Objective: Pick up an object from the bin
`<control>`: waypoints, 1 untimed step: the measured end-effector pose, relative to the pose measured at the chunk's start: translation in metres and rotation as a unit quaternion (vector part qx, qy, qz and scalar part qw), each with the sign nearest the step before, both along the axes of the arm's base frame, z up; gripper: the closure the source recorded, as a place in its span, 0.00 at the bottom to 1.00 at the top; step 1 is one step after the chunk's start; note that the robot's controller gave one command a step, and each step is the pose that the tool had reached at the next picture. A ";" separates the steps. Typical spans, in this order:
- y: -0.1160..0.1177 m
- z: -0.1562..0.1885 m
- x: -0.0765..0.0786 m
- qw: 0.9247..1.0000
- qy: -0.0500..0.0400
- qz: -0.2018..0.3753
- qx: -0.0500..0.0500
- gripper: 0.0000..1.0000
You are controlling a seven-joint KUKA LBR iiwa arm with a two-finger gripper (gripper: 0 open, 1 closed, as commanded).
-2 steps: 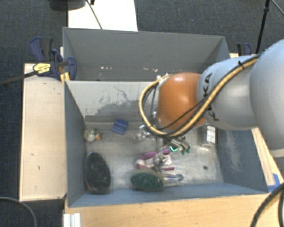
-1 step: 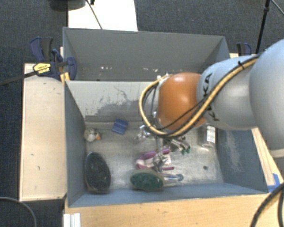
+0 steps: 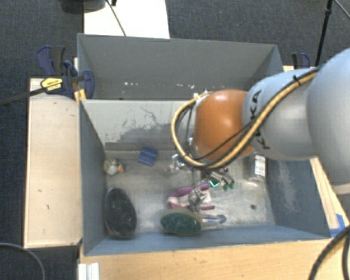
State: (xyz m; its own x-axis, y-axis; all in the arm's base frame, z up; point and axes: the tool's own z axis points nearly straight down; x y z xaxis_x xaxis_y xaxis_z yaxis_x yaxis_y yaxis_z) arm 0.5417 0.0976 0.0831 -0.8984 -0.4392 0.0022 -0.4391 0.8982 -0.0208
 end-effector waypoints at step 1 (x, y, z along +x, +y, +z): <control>0.000 0.000 0.000 1.000 0.000 -0.001 0.000 1.00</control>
Offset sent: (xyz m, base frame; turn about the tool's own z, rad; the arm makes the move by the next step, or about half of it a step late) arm 0.0000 0.0000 0.0000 0.0000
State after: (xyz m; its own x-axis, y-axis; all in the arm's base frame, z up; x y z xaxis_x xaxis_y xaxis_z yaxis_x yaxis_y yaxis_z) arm 0.5415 0.0979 0.0830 -0.8995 -0.4370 0.0024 -0.4369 0.8993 -0.0200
